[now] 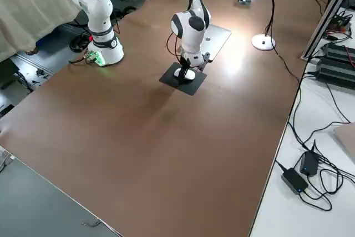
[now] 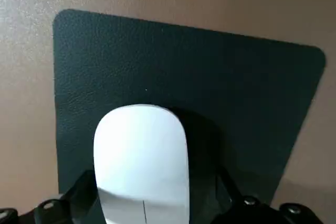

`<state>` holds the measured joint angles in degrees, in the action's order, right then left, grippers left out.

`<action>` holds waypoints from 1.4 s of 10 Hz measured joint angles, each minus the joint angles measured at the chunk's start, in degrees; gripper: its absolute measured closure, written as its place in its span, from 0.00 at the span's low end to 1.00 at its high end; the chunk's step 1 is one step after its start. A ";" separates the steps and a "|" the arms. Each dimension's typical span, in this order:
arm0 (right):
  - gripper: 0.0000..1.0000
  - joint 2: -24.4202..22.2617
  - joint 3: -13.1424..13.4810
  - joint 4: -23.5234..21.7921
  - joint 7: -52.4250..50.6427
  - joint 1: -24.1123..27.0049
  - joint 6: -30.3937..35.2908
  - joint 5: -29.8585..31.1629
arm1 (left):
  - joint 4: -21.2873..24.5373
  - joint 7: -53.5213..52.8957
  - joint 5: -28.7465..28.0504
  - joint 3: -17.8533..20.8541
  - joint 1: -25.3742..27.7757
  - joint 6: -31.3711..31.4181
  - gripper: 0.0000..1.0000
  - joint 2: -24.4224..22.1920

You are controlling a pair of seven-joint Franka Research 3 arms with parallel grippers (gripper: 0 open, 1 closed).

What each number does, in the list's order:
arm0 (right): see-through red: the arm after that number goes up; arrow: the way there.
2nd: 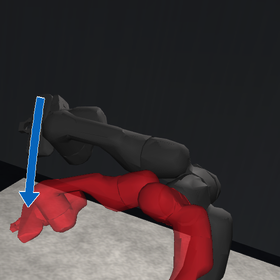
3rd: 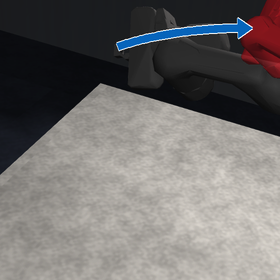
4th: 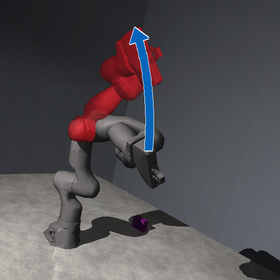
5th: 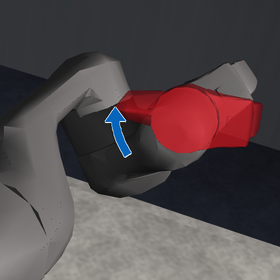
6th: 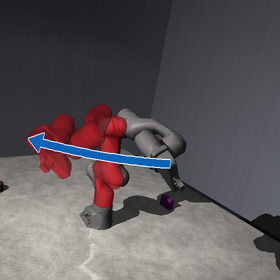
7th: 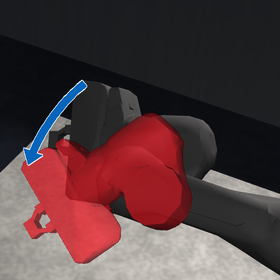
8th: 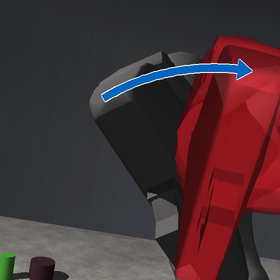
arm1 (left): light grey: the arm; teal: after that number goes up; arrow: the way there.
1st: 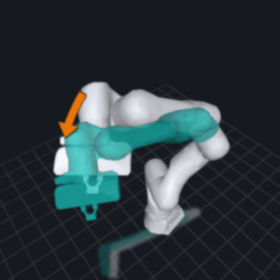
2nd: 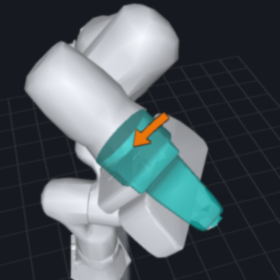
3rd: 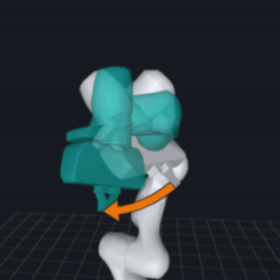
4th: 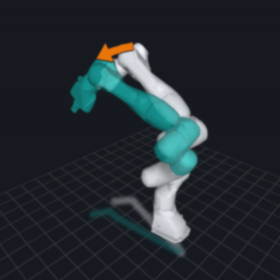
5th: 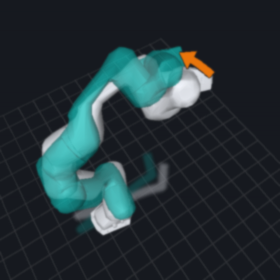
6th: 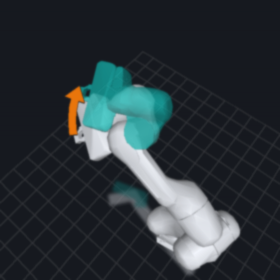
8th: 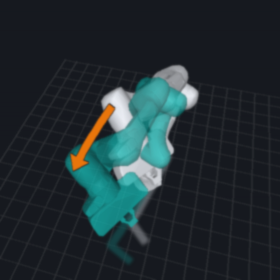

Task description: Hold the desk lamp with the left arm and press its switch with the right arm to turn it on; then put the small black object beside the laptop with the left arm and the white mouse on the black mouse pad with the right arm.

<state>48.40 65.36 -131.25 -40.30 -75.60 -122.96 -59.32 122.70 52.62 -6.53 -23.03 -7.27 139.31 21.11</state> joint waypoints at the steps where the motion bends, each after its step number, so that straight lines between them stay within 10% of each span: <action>1: 0.00 0.00 0.03 0.04 0.00 0.01 -0.03 -0.03 | 3.07 2.45 -0.01 -0.51 -0.68 2.72 0.21 -1.25; 3: 0.00 0.00 1.36 0.34 0.00 -0.17 0.34 -0.07 | 9.44 6.00 -0.02 -3.50 -1.18 8.34 0.21 -3.54; 8: 0.00 -0.25 16.38 10.36 -0.01 -2.31 11.37 0.19 | 8.88 9.55 -5.28 -4.31 -9.08 11.49 0.21 -0.39; 14: 0.00 -0.32 16.16 26.83 10.16 4.24 14.94 5.29 | 1.26 9.52 -13.72 -3.24 -8.53 11.50 0.21 7.85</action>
<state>48.08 81.52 -104.42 -30.14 -71.37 -108.02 -54.03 123.96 62.15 -20.25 -26.26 -15.80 150.81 28.96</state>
